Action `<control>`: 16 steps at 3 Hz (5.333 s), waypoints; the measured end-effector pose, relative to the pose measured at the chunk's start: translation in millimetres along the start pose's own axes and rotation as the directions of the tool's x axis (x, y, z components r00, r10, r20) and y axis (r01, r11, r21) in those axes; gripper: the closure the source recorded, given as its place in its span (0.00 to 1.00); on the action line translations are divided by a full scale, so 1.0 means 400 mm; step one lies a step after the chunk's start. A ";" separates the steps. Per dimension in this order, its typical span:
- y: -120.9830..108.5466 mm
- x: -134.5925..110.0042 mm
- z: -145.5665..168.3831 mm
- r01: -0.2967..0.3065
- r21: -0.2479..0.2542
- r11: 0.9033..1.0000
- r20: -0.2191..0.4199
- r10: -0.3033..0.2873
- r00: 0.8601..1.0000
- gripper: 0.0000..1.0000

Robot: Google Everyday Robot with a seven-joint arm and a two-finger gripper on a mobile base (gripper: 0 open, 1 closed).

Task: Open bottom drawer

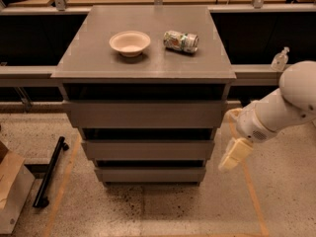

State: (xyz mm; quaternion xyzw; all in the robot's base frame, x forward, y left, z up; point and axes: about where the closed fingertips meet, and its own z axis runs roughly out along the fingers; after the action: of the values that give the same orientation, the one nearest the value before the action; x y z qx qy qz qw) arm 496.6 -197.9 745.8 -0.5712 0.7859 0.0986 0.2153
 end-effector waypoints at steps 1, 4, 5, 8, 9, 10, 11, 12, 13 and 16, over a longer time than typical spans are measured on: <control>-0.018 0.007 0.135 -0.016 -0.064 0.998 0.043 0.018 0.999 0.00; -0.023 -0.047 0.407 -0.013 -0.216 0.976 0.120 0.040 0.992 0.00; -0.025 -0.048 0.444 -0.024 -0.210 0.977 0.142 0.055 0.988 0.00; -0.062 0.016 0.731 -0.169 -0.302 0.938 0.093 0.206 0.974 0.00; -0.053 0.010 0.732 -0.153 -0.302 0.941 0.073 0.183 0.980 0.00; -0.038 0.025 0.751 -0.140 -0.300 0.944 0.034 0.157 0.987 0.00; -0.030 0.073 0.809 -0.139 -0.320 0.937 0.033 0.158 0.987 0.00; -0.031 0.114 0.861 -0.155 -0.352 0.923 0.040 0.181 0.983 0.00; -0.031 0.153 0.901 -0.181 -0.389 0.904 0.107 0.239 0.965 0.00; -0.022 0.204 0.959 -0.211 -0.433 0.876 0.124 0.290 0.949 0.00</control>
Offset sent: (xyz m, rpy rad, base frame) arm 0.0586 0.0635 -0.1499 0.1842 0.1427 0.0842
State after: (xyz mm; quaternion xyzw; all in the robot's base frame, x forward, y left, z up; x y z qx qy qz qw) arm 570.7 -116.7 369.1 -0.4852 0.7908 0.3429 0.1467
